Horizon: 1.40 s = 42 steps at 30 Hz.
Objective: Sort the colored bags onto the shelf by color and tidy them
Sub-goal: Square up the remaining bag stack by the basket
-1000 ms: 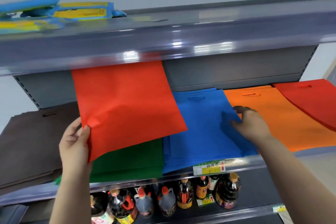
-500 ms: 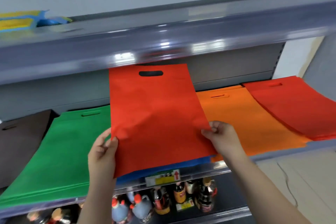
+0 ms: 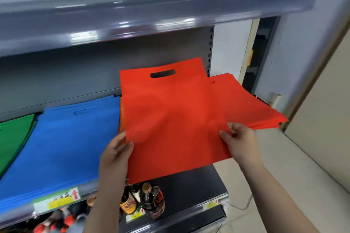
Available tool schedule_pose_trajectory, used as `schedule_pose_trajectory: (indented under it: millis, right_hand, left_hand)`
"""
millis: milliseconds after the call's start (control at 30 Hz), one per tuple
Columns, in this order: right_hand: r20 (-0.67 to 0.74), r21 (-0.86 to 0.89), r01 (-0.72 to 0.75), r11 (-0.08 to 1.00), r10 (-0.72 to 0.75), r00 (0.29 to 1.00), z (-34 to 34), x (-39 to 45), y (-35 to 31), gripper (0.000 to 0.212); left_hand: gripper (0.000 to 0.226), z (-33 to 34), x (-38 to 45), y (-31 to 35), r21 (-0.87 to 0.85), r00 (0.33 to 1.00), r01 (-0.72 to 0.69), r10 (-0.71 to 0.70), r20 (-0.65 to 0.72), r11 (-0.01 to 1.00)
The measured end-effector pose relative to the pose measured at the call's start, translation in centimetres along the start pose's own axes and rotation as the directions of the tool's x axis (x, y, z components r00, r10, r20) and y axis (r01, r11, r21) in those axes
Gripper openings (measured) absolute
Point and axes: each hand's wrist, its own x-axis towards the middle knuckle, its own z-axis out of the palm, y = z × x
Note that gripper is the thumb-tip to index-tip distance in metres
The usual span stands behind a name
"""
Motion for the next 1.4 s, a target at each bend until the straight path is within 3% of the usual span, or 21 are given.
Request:
schedule_pose_trajectory:
  millis: [200, 333, 567, 967, 1067, 1167, 1333, 1400]
  right_hand:
    - [-0.111, -0.14, -0.019, 0.99, 0.004, 0.994, -5.1, 4.2, 1.8, 0.016]
    - [-0.147, -0.279, -0.056, 0.959, 0.014, 0.989, -7.1, 7.3, 2.7, 0.009]
    - [-0.186, -0.424, -0.099, 0.9, 0.021, 0.982, -9.4, 11.8, 4.3, 0.013]
    - [0.009, -0.573, -0.024, 0.819, 0.035, 0.999, -12.0, 15.6, 6.5, 0.034]
    - [0.091, -0.624, 0.071, 0.778, -0.018, 0.996, -12.5, 16.4, 6.9, 0.044]
    - [0.2, -0.696, 0.25, 0.673, -0.153, 0.968, -12.8, 17.3, 6.4, 0.045]
    - [0.471, -0.514, 0.596, 0.617, -0.378, 0.797, -10.1, 17.9, 3.6, 0.036]
    - [0.558, -0.393, 0.712, 0.581, -0.465, 0.687, -8.1, 16.8, 1.1, 0.037]
  left_hand:
    - [0.028, 6.4, 1.7, 0.4, 0.156, 0.988, 0.01, -0.034, 0.151, 0.988]
    - [0.03, 10.2, 4.0, 0.4, 0.31, 0.976, -0.061, -0.009, 0.218, 0.949]
    - [0.033, 15.8, 6.2, 0.7, 0.467, 0.961, -0.122, -0.013, 0.275, 0.876]
    - [0.039, 20.9, 5.6, 0.2, 0.772, 0.983, -0.139, -0.006, 0.182, 0.62]
    - [0.039, 22.1, 4.6, 0.6, 0.829, 0.994, -0.112, 0.045, 0.105, 0.548]
    - [0.034, 22.7, 2.8, 1.2, 0.87, 0.989, -0.102, 0.139, 0.039, 0.482]
    - [0.044, 20.5, -0.5, 2.6, 0.955, 0.975, 0.018, 0.208, -0.083, 0.295]
    - [0.047, 18.4, -2.2, 3.6, 0.973, 0.964, 0.082, 0.23, -0.132, 0.217]
